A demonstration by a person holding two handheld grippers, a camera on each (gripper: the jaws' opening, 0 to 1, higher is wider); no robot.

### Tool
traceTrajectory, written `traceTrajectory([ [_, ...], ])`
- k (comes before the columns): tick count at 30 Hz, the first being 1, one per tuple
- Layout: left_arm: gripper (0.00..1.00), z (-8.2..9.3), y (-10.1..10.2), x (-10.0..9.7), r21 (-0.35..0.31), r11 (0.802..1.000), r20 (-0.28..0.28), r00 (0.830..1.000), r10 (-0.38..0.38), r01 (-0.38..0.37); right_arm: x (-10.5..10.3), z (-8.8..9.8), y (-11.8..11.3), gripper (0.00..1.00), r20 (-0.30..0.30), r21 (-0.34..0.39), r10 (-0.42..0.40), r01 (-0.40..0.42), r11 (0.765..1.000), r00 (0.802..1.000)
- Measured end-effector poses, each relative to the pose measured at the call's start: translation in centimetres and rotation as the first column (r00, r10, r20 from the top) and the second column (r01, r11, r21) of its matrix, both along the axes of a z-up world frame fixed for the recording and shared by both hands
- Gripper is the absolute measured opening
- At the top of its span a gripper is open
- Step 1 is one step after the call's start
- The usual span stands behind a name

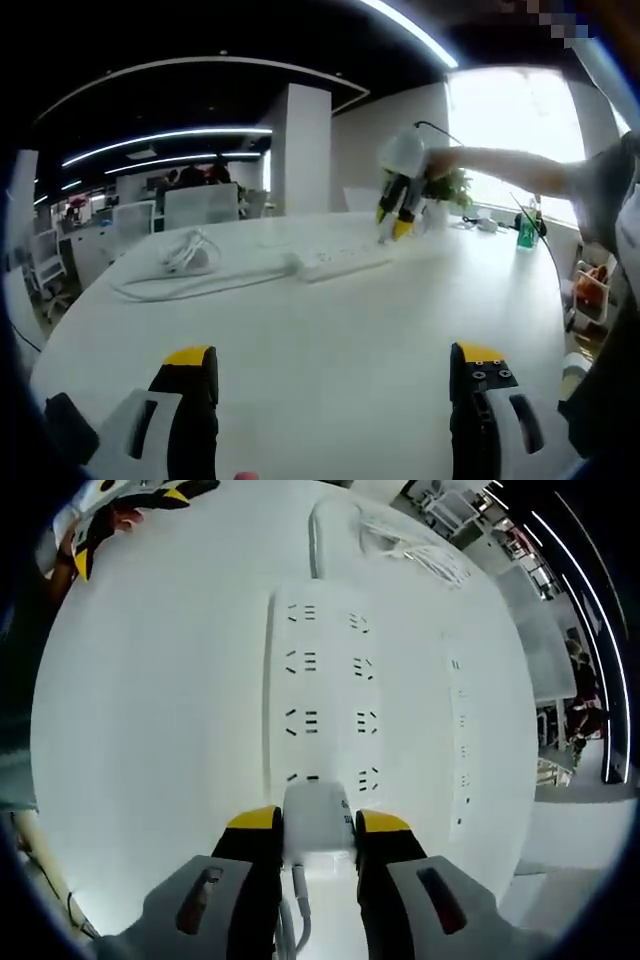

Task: Straighten the power strip on the desk, plug the charger into it

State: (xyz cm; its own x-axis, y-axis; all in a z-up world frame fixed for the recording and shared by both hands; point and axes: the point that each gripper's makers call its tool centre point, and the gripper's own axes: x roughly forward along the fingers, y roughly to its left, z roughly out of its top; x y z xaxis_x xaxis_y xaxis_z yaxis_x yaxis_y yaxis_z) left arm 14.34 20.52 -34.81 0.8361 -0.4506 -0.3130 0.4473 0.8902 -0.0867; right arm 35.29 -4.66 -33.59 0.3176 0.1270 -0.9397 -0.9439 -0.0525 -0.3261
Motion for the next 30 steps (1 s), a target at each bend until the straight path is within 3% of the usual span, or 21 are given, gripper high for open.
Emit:
traceTrajectory([
  [19, 1.0, 0.0, 0.4, -0.3, -0.012, 1.0, 0.006, 1.0, -0.003, 0.003, -1.3, -0.5, 1.0, 0.27, 0.011, -0.133, 0.007, -0.006, 0.991, 1.0],
  [30, 1.0, -0.1, 0.0, -0.7, -0.018, 1.0, 0.007, 1.0, -0.012, 0.012, -1.0, -0.4, 1.4, 0.27, 0.016, -0.158, -0.029, 0.031, 0.987, 0.999],
])
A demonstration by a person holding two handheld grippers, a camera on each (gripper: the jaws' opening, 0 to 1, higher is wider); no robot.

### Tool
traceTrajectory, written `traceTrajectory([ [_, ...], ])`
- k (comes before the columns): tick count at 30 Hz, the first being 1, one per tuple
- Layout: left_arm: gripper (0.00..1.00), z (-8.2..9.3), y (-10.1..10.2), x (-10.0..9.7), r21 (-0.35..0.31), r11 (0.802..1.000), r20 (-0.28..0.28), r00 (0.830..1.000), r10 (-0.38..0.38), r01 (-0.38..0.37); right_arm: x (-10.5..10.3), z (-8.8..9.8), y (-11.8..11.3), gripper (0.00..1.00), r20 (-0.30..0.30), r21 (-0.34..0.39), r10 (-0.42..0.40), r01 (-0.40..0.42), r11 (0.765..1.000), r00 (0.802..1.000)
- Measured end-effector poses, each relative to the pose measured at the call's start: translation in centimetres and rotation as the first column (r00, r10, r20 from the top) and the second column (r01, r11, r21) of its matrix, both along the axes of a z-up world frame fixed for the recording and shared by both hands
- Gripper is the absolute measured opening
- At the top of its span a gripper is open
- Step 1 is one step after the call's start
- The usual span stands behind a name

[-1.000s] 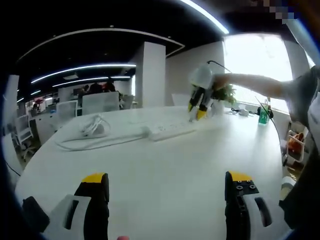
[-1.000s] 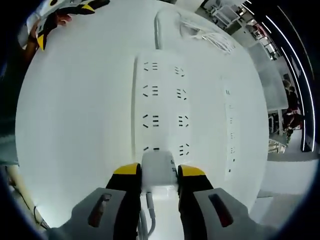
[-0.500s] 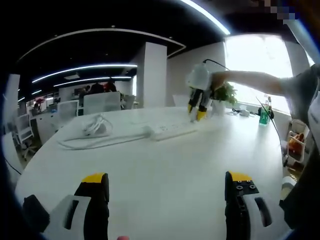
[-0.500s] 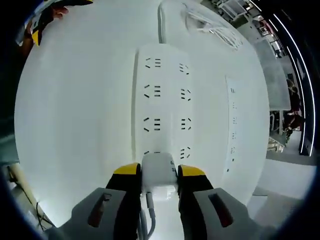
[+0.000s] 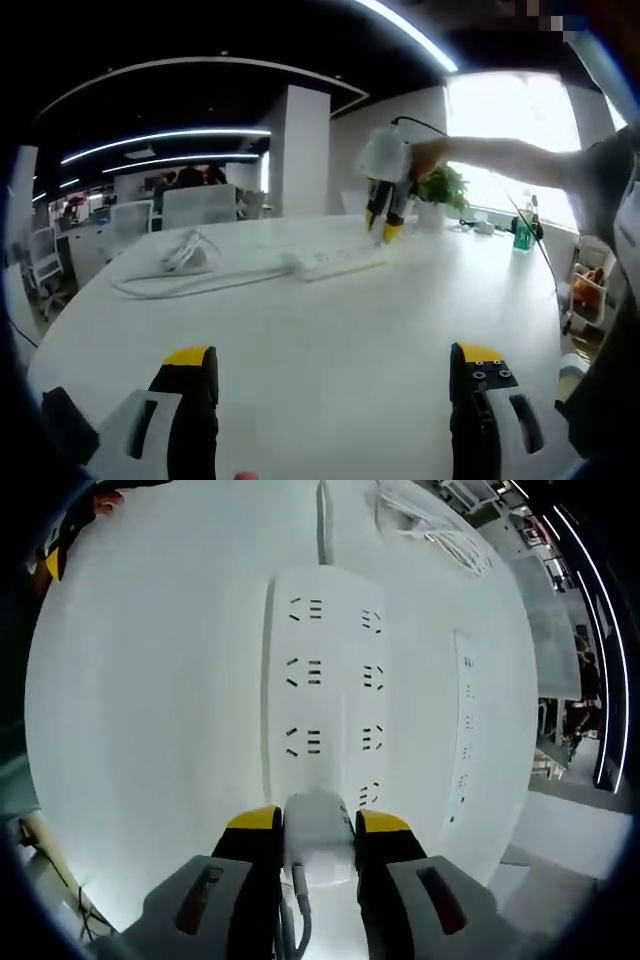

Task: Straighten the power strip on the desk, plug the charger into it

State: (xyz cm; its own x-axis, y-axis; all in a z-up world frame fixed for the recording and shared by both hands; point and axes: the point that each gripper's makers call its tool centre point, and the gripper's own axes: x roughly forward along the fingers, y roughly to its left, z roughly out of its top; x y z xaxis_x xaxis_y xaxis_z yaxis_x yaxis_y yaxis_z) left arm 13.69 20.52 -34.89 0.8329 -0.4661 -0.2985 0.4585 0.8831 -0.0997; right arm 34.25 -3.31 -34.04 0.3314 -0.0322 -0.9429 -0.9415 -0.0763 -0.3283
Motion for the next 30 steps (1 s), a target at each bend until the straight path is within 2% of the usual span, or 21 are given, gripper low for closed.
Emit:
traceTrajectory([
  [3, 1.0, 0.0, 0.2, -0.1, 0.0, 1.0, 0.001, 1.0, 0.004, -0.004, 0.0, -0.6, 0.8, 0.27, -0.007, 0.034, -0.024, 0.025, 0.999, 1.0],
  [4, 1.0, 0.0, 0.2, -0.1, 0.0, 1.0, 0.0, 1.0, 0.005, -0.005, 0.6, -0.7, -0.1, 0.27, 0.035, -0.053, -0.006, 0.008, 0.999, 0.999],
  [5, 1.0, -0.1, 0.3, -0.1, 0.0, 1.0, 0.0, 1.0, 0.006, -0.006, -0.1, -0.5, 1.0, 0.26, 0.003, -0.014, 0.019, -0.019, 1.0, 1.0],
  [6, 1.0, -0.1, 0.4, -0.2, 0.001, 1.0, -0.001, 1.0, 0.008, -0.008, 0.1, -0.4, 0.3, 0.26, 0.025, -0.067, 0.039, -0.037, 0.997, 0.999],
  [9, 1.0, -0.1, 0.8, -0.3, -0.001, 1.0, -0.001, 1.0, 0.016, -0.016, 0.2, -0.4, 0.3, 0.26, 0.004, -0.016, 0.009, -0.009, 1.0, 1.0],
  [13, 1.0, -0.3, 0.9, -0.2, -0.002, 1.0, -0.005, 1.0, 0.02, -0.02, 0.4, -0.4, 0.1, 0.26, 0.001, -0.005, 0.004, -0.004, 1.0, 1.0],
  [26, 1.0, -0.4, 1.2, 0.2, 0.01, 1.0, -0.009, 1.0, 0.018, -0.018, 1.0, -0.7, -0.2, 0.26, -0.002, 0.001, -0.009, 0.009, 1.0, 1.0],
  [27, 1.0, -0.4, 1.4, 0.3, 0.021, 0.999, -0.008, 1.0, 0.028, -0.028, 1.1, -0.7, -0.5, 0.26, -0.002, -0.008, -0.029, 0.029, 1.0, 1.0],
  [28, 1.0, -0.5, 1.6, 0.3, 0.046, 0.998, -0.012, 0.999, 0.04, -0.039, 1.1, -0.7, -0.4, 0.26, -0.002, -0.008, -0.024, 0.024, 1.0, 1.0],
  [30, 1.0, -0.6, 1.8, 0.3, 0.056, 0.997, -0.013, 0.999, 0.045, -0.044, 1.1, -0.7, -0.3, 0.26, -0.002, -0.011, -0.017, 0.017, 1.0, 1.0],
])
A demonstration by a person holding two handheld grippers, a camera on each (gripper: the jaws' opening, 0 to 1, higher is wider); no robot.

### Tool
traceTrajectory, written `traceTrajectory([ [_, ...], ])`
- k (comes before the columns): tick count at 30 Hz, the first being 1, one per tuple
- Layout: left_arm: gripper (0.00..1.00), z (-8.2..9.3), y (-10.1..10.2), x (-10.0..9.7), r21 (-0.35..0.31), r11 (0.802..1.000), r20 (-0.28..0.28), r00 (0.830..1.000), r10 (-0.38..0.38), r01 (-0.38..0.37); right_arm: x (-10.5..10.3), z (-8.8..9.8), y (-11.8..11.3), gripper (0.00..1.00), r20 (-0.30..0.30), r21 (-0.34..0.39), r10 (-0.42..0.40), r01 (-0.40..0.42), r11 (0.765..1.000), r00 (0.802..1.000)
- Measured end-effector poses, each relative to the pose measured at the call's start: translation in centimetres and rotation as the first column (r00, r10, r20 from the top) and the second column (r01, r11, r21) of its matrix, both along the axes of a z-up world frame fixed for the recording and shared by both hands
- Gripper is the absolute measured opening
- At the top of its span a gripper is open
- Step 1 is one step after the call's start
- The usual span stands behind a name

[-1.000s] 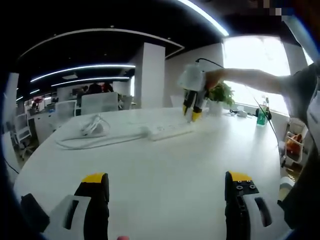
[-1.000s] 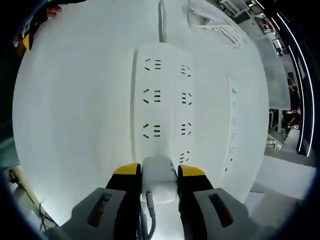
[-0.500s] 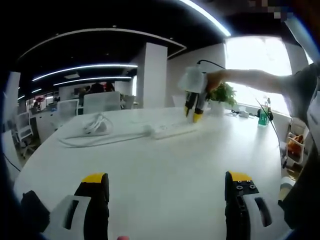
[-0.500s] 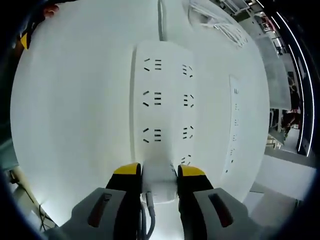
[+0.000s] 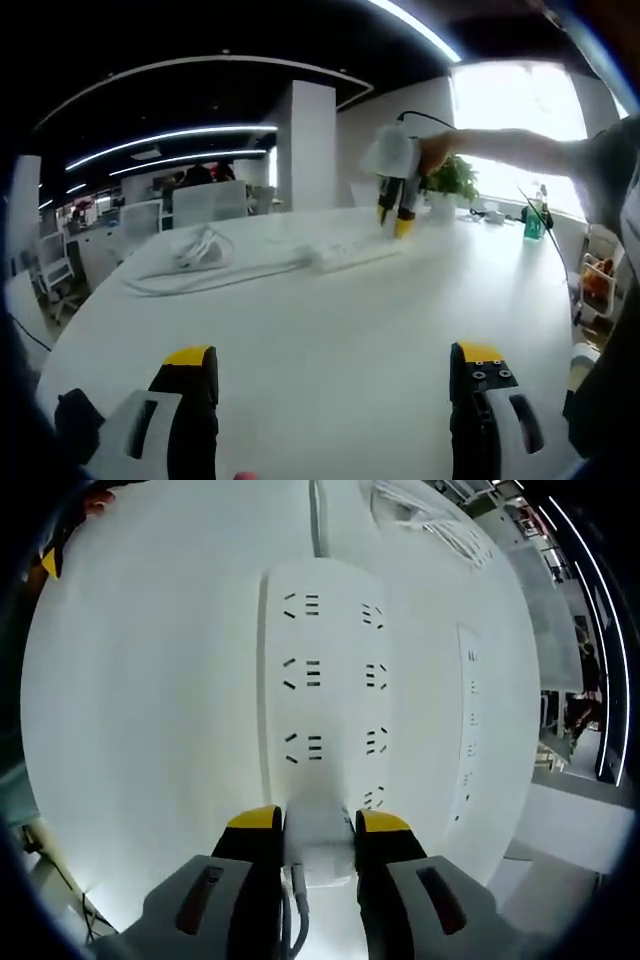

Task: Straighten the power strip on the desk, plug the charger into it

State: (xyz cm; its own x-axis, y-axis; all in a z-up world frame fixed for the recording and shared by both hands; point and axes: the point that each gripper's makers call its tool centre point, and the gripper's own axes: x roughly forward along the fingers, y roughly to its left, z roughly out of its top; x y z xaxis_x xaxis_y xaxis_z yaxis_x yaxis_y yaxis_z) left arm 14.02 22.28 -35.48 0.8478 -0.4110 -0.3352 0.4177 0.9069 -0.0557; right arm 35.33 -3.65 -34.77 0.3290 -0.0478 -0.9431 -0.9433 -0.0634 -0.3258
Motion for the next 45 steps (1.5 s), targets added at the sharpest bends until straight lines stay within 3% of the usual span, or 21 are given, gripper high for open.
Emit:
traceTrajectory([
  [14, 1.0, -0.1, -0.1, 0.1, -0.01, 1.0, -0.005, 1.0, -0.002, 0.002, 0.4, -0.1, 0.0, 0.26, 0.005, -0.004, -0.006, 0.006, 1.0, 1.0],
  [19, 1.0, 0.0, -0.1, 0.1, -0.002, 1.0, -0.004, 1.0, -0.003, 0.003, 0.6, -0.2, 0.1, 0.26, 0.011, 0.034, -0.02, 0.02, 0.999, 1.0],
  [22, 1.0, -0.1, 0.0, 0.2, -0.003, 1.0, -0.006, 1.0, 0.003, -0.003, -0.7, -0.7, 0.8, 0.26, -0.011, 0.022, -0.016, 0.016, 1.0, 1.0],
  [27, 1.0, 0.0, -0.2, 0.2, 0.0, 1.0, -0.002, 1.0, -0.001, 0.001, -0.9, -1.0, 1.3, 0.26, -0.038, 0.029, 0.045, -0.044, 0.999, 0.998],
  [28, 1.0, 0.1, -0.2, 0.2, 0.002, 1.0, -0.001, 1.0, -0.001, 0.001, 0.4, -1.0, 1.2, 0.26, -0.092, 0.038, 0.035, -0.031, 0.999, 0.995],
  [29, 1.0, 0.1, -0.2, 0.2, 0.001, 1.0, 0.0, 1.0, -0.002, 0.002, 1.0, -1.0, 1.2, 0.27, -0.094, 0.039, 0.035, -0.031, 0.999, 0.995],
  [30, 1.0, 0.1, -0.3, 0.1, 0.001, 1.0, 0.0, 1.0, -0.003, 0.003, 1.0, -0.8, 1.1, 0.27, -0.064, 0.045, 0.026, -0.023, 0.999, 0.998],
  [31, 1.0, 0.1, -0.2, 0.1, 0.004, 1.0, -0.001, 1.0, -0.003, 0.003, 1.0, -0.8, 1.1, 0.27, -0.071, 0.053, 0.025, -0.021, 0.998, 0.997],
  [32, 1.0, 0.0, -0.2, 0.1, 0.004, 1.0, -0.002, 1.0, -0.002, 0.002, 1.1, -0.4, 1.0, 0.27, -0.017, 0.064, 0.024, -0.023, 0.998, 1.0],
  [34, 1.0, -0.2, -0.2, 0.1, 0.01, 1.0, -0.008, 1.0, -0.003, 0.003, 0.3, -0.8, 0.8, 0.28, -0.05, 0.074, 0.03, -0.026, 0.997, 0.998],
  [37, 1.0, -0.2, -0.2, 0.1, 0.012, 1.0, -0.008, 1.0, -0.005, 0.005, -0.2, -0.9, 0.8, 0.28, 0.012, 0.026, 0.081, -0.081, 0.996, 0.997],
  [39, 1.0, -0.1, -0.3, 0.2, 0.009, 1.0, -0.005, 1.0, -0.005, 0.006, 0.4, -1.0, 0.9, 0.28, -0.001, 0.031, 0.058, -0.058, 0.998, 0.998],
  [45, 1.0, 0.1, -0.7, 0.3, 0.012, 1.0, 0.0, 1.0, -0.015, 0.015, -0.5, -1.0, 0.9, 0.28, -0.001, 0.036, 0.061, -0.061, 0.997, 0.998],
])
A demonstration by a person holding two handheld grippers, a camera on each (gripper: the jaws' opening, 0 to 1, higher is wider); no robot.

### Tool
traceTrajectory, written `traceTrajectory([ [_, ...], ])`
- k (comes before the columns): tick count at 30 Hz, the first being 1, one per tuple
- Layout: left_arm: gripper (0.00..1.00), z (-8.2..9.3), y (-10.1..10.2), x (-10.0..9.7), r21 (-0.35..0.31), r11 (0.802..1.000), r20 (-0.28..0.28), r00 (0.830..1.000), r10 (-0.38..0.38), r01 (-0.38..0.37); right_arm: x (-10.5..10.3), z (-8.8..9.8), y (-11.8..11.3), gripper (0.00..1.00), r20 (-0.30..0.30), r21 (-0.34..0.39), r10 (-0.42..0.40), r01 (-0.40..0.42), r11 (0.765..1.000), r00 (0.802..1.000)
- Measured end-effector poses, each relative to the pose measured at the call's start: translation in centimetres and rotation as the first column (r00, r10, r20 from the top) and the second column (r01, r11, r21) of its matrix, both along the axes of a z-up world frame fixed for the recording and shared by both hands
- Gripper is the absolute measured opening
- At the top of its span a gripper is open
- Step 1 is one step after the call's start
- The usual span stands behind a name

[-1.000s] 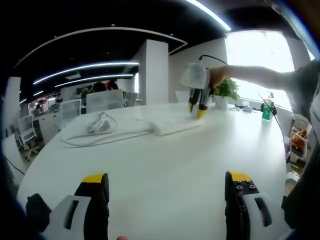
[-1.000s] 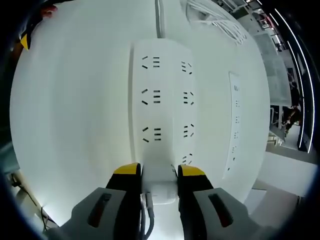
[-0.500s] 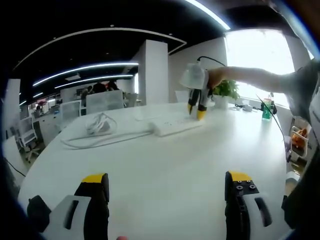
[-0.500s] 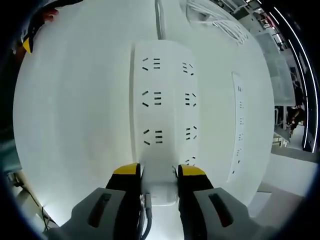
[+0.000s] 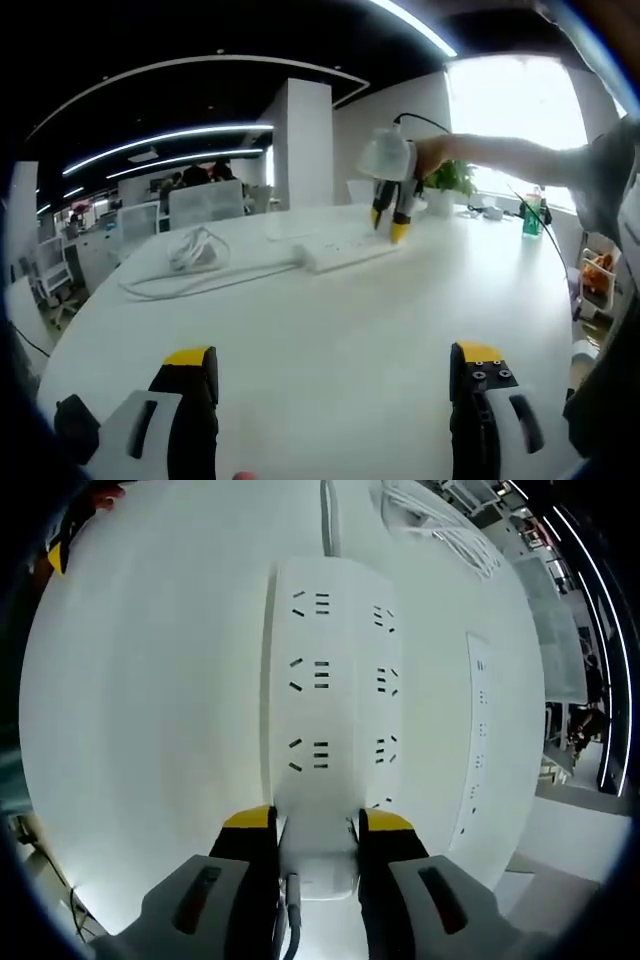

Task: Straighten the power strip on the desk, plug the charger into it

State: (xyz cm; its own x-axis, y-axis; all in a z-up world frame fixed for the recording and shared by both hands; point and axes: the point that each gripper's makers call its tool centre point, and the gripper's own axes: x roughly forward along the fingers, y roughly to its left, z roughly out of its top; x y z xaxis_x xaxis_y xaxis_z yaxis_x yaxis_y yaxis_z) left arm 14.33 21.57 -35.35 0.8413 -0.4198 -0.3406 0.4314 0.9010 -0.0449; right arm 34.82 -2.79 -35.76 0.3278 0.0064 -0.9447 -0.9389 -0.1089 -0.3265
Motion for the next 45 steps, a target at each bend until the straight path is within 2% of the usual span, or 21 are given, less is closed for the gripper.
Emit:
traceTrajectory([
  [7, 1.0, 0.3, 0.1, -0.1, 0.004, 1.0, 0.005, 1.0, 0.002, -0.002, -0.1, -0.1, 0.2, 0.28, -0.008, -0.014, 0.006, -0.007, 1.0, 1.0],
  [13, 1.0, 0.3, 0.3, -0.3, 0.007, 1.0, 0.004, 1.0, 0.006, -0.006, 0.1, 0.0, -0.1, 0.3, -0.027, 0.02, 0.01, -0.009, 1.0, 1.0],
  [15, 1.0, 0.3, 0.5, -0.4, 0.007, 1.0, 0.005, 1.0, 0.011, -0.011, -0.4, -0.1, 0.1, 0.39, -0.054, 0.039, 0.027, -0.025, 0.999, 0.998],
  [16, 1.0, 0.4, 0.6, -0.4, 0.005, 1.0, 0.006, 1.0, 0.014, -0.014, -0.6, -0.2, 0.5, 0.46, -0.058, 0.077, 0.014, -0.009, 0.997, 0.998],
  [19, 1.0, 0.3, 0.7, -0.5, 0.004, 1.0, 0.004, 1.0, 0.02, -0.02, -1.0, -0.2, 0.3, 0.66, -0.069, 0.081, 0.007, -0.002, 0.997, 0.998],
  [22, 1.0, 0.3, 0.6, -0.5, 0.001, 1.0, 0.003, 1.0, 0.017, -0.017, -0.9, -0.1, 0.4, 0.71, -0.059, 0.095, 0.01, -0.004, 0.995, 0.998],
  [26, 1.0, 0.3, 0.4, -0.6, 0.003, 1.0, 0.004, 1.0, 0.013, -0.013, -1.1, -0.3, 1.1, 0.97, -0.061, 0.136, 0.032, -0.024, 0.99, 0.998],
  [27, 1.0, 0.4, 0.4, -0.6, 0.002, 1.0, 0.004, 1.0, 0.013, -0.013, -1.2, -0.3, 1.1, 0.99, -0.064, 0.141, 0.03, -0.021, 0.99, 0.997],
  [37, 1.0, 0.2, 0.5, -0.8, 0.003, 1.0, 0.0, 1.0, 0.018, -0.018, -1.0, -0.4, 1.4, 1.0, -0.079, 0.146, 0.035, -0.023, 0.989, 0.996],
  [39, 1.0, 0.2, 0.5, -0.8, 0.005, 1.0, 0.0, 1.0, 0.019, -0.019, -0.8, -0.3, 1.5, 1.0, -0.066, 0.153, 0.038, -0.027, 0.988, 0.997],
  [45, 1.0, 0.3, 0.6, -0.6, 0.008, 1.0, -0.003, 1.0, 0.018, -0.018, -0.9, 0.5, 1.7, 1.0, -0.046, 0.229, 0.027, -0.016, 0.973, 0.999],
])
